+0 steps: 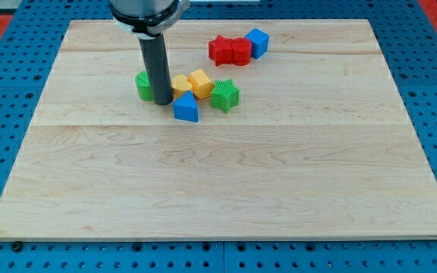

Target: Move the yellow blocks away from the green circle

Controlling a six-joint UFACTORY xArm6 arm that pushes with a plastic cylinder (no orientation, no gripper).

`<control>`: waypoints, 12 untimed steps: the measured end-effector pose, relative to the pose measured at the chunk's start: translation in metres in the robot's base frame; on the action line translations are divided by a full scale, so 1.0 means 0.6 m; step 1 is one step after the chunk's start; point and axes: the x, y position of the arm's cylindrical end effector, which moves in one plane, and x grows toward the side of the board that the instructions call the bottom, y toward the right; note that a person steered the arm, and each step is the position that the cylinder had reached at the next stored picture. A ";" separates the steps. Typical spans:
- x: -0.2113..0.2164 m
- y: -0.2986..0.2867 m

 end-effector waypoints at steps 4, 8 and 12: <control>-0.030 -0.004; -0.068 0.104; -0.051 0.167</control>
